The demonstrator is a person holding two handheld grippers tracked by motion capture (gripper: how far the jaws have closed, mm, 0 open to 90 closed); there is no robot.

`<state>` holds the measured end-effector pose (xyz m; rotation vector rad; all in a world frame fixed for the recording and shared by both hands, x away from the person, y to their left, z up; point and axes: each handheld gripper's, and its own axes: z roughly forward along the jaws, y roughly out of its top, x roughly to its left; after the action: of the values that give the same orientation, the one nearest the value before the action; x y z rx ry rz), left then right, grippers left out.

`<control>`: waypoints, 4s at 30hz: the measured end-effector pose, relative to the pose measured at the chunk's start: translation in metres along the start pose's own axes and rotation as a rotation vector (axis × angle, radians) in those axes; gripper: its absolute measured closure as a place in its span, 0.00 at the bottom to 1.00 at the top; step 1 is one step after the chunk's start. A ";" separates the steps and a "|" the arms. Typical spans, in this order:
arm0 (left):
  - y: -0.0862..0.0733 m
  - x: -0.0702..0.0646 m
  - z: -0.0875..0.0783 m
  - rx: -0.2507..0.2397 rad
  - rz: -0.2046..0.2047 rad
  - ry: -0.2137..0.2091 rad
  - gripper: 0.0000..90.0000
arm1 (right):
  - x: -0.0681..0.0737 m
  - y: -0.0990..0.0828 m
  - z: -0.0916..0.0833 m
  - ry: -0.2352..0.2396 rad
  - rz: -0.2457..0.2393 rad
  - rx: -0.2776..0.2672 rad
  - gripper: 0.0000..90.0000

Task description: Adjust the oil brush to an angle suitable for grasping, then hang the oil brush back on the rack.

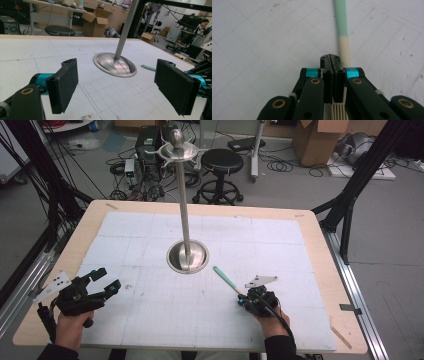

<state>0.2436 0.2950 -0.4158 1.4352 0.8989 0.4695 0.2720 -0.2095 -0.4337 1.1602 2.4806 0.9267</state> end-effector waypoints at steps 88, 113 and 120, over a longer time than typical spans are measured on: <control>0.002 -0.014 0.011 0.031 0.056 -0.034 0.19 | -0.017 0.006 -0.031 -0.072 0.028 -0.341 0.35; 0.001 -0.014 0.013 0.047 0.056 -0.041 0.19 | -0.021 0.000 0.008 -0.021 0.015 -0.080 0.69; 0.000 -0.014 0.014 0.055 0.059 -0.041 0.19 | -0.017 0.002 0.009 -0.033 0.002 -0.065 0.82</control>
<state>0.2454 0.2757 -0.4133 1.5195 0.8446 0.4608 0.2885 -0.2180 -0.4396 1.1475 2.4051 0.9732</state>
